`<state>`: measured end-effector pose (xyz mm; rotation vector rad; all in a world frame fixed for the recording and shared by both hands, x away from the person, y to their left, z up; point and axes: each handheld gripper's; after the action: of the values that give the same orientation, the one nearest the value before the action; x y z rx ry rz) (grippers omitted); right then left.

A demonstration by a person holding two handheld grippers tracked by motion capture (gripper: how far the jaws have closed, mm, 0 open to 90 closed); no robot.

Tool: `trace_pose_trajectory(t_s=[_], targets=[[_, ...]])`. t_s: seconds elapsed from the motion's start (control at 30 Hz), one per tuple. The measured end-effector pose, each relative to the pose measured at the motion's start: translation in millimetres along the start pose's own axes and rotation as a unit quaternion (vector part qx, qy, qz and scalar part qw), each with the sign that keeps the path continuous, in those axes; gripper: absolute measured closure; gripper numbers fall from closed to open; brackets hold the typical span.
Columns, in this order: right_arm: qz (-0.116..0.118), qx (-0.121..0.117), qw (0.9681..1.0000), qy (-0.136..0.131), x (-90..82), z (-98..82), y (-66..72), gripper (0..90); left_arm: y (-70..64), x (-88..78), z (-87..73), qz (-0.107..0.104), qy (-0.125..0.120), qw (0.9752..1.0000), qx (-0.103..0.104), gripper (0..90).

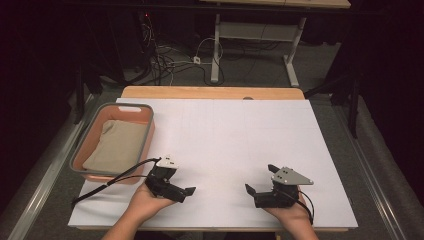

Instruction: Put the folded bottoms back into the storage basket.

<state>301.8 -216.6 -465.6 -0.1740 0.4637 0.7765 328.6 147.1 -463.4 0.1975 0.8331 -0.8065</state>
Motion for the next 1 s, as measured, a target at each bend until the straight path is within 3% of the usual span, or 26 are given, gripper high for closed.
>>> trace_pose_trajectory(t_s=[0.13,0.23,0.3,0.4,0.5,0.57,0.73,1.0], targets=[[-0.012,0.006,0.9999,-0.008,-6.0,-11.8,-2.9,0.0,-1.3,1.1,-10.3,-0.003,-0.058,0.9983,0.009,0.0],[-0.021,0.009,0.9996,-0.017,-13.8,-18.1,-5.4,0.0,-0.5,-1.4,-19.8,-0.024,-0.109,0.9938,0.004,0.0],[-0.024,0.008,0.9993,-0.029,-20.3,-21.1,-6.3,0.0,-2.2,-4.2,-26.7,-0.021,-0.141,0.9896,0.014,0.0],[-0.031,0.010,0.9987,-0.040,-29.5,-26.0,-7.9,0.0,-3.7,-11.7,-36.5,-0.019,-0.198,0.9799,0.013,0.0],[-0.036,0.012,0.9981,-0.049,-38.0,-28.8,-8.1,0.0,-7.4,-17.8,-45.9,-0.017,-0.239,0.9706,0.020,0.0],[-0.038,0.015,0.9974,-0.059,-43.5,-29.6,-6.8,0.0,-9.9,-20.6,-50.8,-0.009,-0.258,0.9657,0.026,0.0],[-0.036,0.015,0.9971,-0.065,-50.6,-31.7,-4.4,0.0,-7.8,-19.4,-50.2,-0.002,-0.256,0.9667,0.010,0.0],[-0.036,0.017,0.9961,-0.079,-58.6,-35.1,-2.1,0.0,-11.3,-22.0,-53.4,0.023,-0.263,0.9643,0.012,0.0]])
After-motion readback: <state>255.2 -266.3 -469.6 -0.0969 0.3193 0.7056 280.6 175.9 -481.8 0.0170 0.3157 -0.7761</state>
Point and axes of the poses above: each handheld gripper's, and its own axes: x roughly forward along the jaws, z roughly out of its top, y roughly to its left, and after that the axes turned 6 degrees about z, right-handed
